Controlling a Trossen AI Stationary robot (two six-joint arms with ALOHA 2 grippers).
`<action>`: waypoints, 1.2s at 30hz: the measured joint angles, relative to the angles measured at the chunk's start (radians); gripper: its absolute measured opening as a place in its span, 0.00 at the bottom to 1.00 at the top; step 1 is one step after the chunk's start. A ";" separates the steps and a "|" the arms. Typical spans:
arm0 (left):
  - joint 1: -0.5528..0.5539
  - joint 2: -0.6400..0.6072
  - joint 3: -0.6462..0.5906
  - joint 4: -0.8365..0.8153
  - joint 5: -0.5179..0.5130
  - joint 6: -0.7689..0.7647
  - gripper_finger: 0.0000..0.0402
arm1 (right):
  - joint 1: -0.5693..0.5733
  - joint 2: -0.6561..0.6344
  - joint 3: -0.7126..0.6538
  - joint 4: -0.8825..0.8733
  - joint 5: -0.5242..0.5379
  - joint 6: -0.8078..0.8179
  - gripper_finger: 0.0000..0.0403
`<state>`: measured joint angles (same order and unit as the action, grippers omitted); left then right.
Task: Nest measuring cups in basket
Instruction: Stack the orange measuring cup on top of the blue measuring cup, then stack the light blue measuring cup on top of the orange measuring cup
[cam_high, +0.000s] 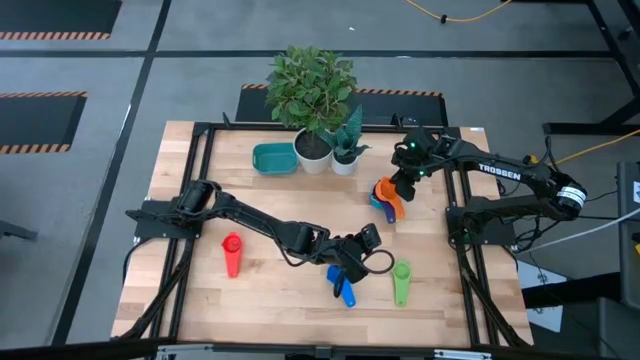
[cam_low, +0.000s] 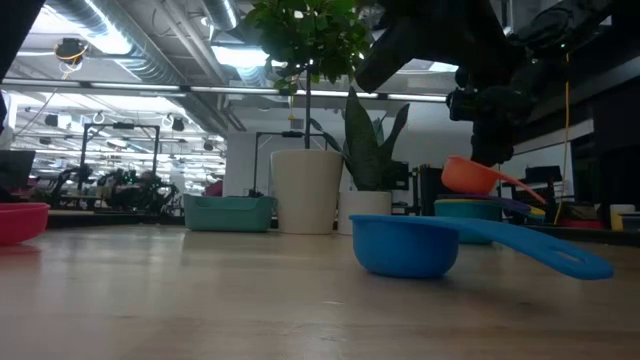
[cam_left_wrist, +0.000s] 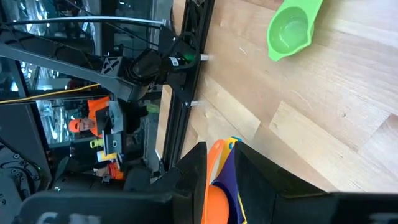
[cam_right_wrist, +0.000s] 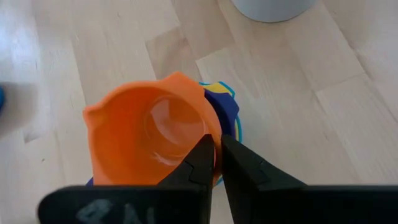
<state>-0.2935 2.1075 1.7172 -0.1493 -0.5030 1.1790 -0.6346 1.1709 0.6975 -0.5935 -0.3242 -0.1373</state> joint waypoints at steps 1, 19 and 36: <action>0.000 0.000 0.000 0.000 0.000 0.000 0.19 | 0.000 0.000 0.000 0.001 0.000 0.000 0.08; 0.000 0.000 0.000 0.000 0.000 -0.005 0.19 | 0.000 0.000 -0.001 0.012 0.000 0.027 0.31; 0.067 0.000 0.001 -0.121 -0.001 -0.859 0.19 | 0.000 0.000 -0.001 0.020 0.000 0.029 0.34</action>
<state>-0.2268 2.1075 1.7180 -0.2702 -0.5036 0.3202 -0.6342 1.1713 0.6968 -0.5737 -0.3244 -0.1085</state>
